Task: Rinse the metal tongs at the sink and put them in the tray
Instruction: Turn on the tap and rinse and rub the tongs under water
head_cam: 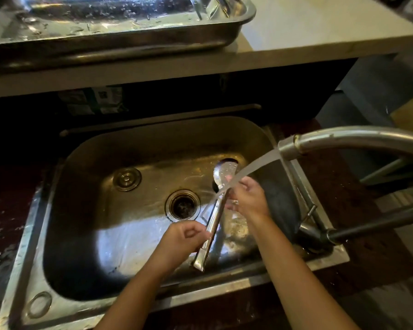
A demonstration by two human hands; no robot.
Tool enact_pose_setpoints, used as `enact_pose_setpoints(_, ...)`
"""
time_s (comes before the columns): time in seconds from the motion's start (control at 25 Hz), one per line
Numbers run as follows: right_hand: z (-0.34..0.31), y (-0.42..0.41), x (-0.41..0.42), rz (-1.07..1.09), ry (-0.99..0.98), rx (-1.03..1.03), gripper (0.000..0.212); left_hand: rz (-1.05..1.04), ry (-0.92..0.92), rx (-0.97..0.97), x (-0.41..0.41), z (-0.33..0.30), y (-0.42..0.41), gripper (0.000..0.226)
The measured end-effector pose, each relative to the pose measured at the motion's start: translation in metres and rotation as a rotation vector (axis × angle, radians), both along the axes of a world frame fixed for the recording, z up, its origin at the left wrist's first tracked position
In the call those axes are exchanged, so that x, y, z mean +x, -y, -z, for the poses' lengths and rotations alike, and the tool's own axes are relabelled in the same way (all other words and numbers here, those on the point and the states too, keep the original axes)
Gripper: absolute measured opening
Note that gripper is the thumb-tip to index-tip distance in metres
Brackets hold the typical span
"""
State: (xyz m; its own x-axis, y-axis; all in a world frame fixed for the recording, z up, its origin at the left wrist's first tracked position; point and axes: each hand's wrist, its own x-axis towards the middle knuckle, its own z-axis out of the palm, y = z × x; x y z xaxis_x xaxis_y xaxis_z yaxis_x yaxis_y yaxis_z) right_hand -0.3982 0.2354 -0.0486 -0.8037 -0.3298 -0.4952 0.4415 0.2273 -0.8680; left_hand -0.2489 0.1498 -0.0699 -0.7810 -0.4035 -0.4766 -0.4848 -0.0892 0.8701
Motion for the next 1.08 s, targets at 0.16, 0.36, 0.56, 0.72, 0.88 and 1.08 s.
enact_pose_setpoints(0.16,0.016,-0.024,0.002,-0.038,-0.127,0.162,0.025,-0.052,-0.016,0.409,0.014,0.0,0.011,0.025)
enact_pose_setpoints(0.36,0.028,-0.042,0.021,-0.556,-0.847,0.283,0.048,-0.03,-0.015,0.473,0.02,-0.006,0.023,0.036)
enact_pose_setpoints(0.56,0.025,-0.03,-0.005,-0.929,-1.062,0.477,0.043,0.017,-0.038,0.468,0.021,-0.014,0.028,0.028)
enact_pose_setpoints(0.72,0.012,-0.022,-0.025,-0.895,-1.132,0.595,0.043,0.024,-0.039,0.443,0.016,-0.015,0.029,0.019)
enact_pose_setpoints(0.88,0.019,-0.039,0.009,-0.996,-1.209,0.363,0.041,-0.007,-0.028,0.437,0.008,-0.013,0.031,0.007)
enact_pose_setpoints(1.08,0.01,-0.028,-0.025,-0.793,-1.102,0.637,0.035,0.02,0.003,0.422,0.009,-0.004,0.03,0.005)
